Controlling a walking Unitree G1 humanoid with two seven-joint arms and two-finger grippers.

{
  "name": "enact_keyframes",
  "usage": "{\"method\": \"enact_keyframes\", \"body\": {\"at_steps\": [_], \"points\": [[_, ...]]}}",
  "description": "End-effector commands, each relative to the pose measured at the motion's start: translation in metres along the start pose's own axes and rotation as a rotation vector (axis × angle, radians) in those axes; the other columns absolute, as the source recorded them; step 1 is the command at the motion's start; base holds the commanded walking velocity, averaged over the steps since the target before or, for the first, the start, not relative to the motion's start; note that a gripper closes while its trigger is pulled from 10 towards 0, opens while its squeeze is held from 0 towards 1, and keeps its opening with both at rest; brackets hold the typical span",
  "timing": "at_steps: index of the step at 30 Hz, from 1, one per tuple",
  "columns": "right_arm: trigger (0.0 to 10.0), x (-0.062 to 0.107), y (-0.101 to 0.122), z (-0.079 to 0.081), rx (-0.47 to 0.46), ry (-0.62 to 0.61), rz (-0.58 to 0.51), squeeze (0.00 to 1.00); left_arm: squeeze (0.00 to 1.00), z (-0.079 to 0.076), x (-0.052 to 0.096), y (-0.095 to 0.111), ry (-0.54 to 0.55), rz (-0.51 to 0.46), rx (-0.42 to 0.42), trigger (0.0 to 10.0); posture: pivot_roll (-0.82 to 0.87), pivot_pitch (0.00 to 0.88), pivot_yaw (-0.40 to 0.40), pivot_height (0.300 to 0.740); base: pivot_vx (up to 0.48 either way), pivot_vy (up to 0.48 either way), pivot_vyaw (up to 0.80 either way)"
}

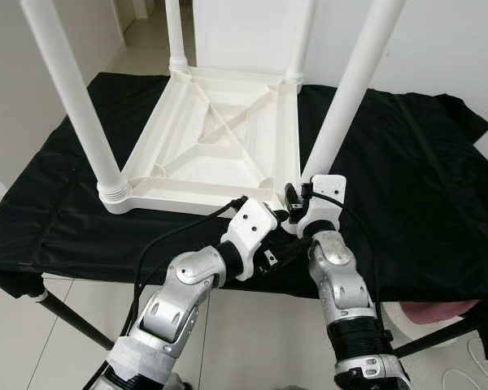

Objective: Building children table

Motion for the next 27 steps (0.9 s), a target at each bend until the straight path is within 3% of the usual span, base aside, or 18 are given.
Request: {"method": "enact_keyframes", "body": {"at_steps": [1,5,6,7,8,9,12,13,14,15,19,21,22,23,24,25,27], "points": [[0.0,0.005,-0.018,0.007,0.002,0.01,0.077,0.0,0.0,-0.009,-0.004,-0.002,-0.021,0.009,0.016,10.0,-0.11,0.065,0.003,0.74,0.0,0.0,0.0],[0.0,0.007,-0.019,0.006,0.006,0.005,0.086,0.0,0.0,-0.01,-0.004,-0.002,-0.022,0.009,0.016,10.0,-0.11,0.063,0.0,0.74,0.0,0.0,0.0],[1.4,0.007,-0.018,0.005,0.01,-0.004,0.084,0.0,0.0,-0.009,-0.004,-0.002,-0.018,0.009,0.016,10.0,-0.11,0.061,-0.007,0.74,0.0,0.0,0.0],[8.0,0.006,-0.017,0.003,0.017,-0.011,0.08,0.0,0.0,-0.009,-0.003,-0.003,-0.015,0.01,0.015,10.0,-0.11,0.061,-0.007,0.74,0.0,0.0,0.0],[8.0,0.006,-0.017,0.003,0.017,-0.011,0.08,0.0,0.0,-0.009,-0.003,-0.003,-0.015,0.01,0.015,10.0,-0.11,0.061,-0.007,0.74,0.0,0.0,0.0],[10.0,0.006,-0.015,0.002,0.027,-0.024,0.074,0.0,0.0,-0.008,-0.003,-0.003,-0.012,0.01,0.015,10.0,-0.11,0.061,-0.007,0.74,0.0,0.0,0.0],[10.0,0.006,-0.013,0.0,0.029,-0.024,0.069,0.0,0.0,-0.009,-0.003,-0.003,-0.011,0.011,0.015,10.0,-0.11,0.059,-0.01,0.74,0.0,0.0,0.0],[10.0,0.005,-0.011,-0.002,0.036,-0.024,0.062,0.47,0.0,-0.009,-0.003,-0.003,-0.011,0.011,0.016,10.0,-0.11,0.059,-0.01,0.74,0.0,0.0,0.0],[10.0,0.005,-0.011,-0.002,0.036,-0.024,0.062,0.47,0.0,-0.009,-0.003,-0.003,-0.011,0.011,0.016,10.0,-0.11,0.059,-0.01,0.74,0.0,0.0,0.0],[10.0,0.004,-0.009,-0.004,0.029,-0.005,0.058,1.0,0.0,-0.009,-0.002,-0.004,-0.01,0.013,0.016,10.0,-0.1,0.055,-0.013,0.74,0.0,0.0,0.0],[10.0,0.003,-0.007,-0.003,0.023,0.038,0.052,1.0,0.0,-0.009,-0.002,-0.005,-0.008,0.014,0.017,10.0,-0.1,0.051,-0.015,0.74,0.0,0.0,0.0],[10.0,0.002,-0.004,0.0,0.028,0.204,0.06,1.0,0.0,-0.008,0.0,-0.006,-0.003,0.02,0.017,10.0,-0.1,0.048,-0.017,0.74,0.0,0.0,0.0],[10.0,0.002,-0.004,0.0,0.028,0.204,0.06,1.0,0.0,-0.008,0.0,-0.006,-0.003,0.02,0.017,10.0,-0.1,0.048,-0.017,0.74,0.0,0.0,0.0],[10.0,0.002,-0.002,0.0,0.051,0.289,0.07,0.0,0.0,-0.006,0.002,-0.007,-0.002,0.025,0.014,10.0,-0.1,0.048,-0.017,0.74,0.0,0.0,0.0],[10.0,0.002,-0.002,0.0,0.051,0.289,0.07,0.0,0.0,-0.006,0.002,-0.007,-0.002,0.025,0.014,10.0,-0.1,0.048,-0.017,0.74,0.0,0.0,0.0],[10.0,0.002,-0.002,-0.001,0.073,0.364,0.083,0.0,0.0,-0.005,0.003,-0.009,0.0,0.03,0.011,10.0,-0.1,0.035,-0.014,0.74,0.0,0.0,0.0],[10.0,0.002,-0.002,-0.001,0.073,0.364,0.083,0.0,0.0,-0.005,0.003,-0.009,0.0,0.03,0.011,10.0,-0.1,0.035,-0.014,0.74,0.0,0.0,0.0]]}}
Point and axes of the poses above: a point about 5 cm out from each wrist's last joint towards the gripper, its own x axis pointing back from the gripper into the wrist, its own y axis along the axis of the wrist's last joint, z = x × y, the point moved 6 cm from there along -x, pointing out of the wrist towards the gripper, and after that the axes turned 7 degrees about -x, right-handed, at the moved point
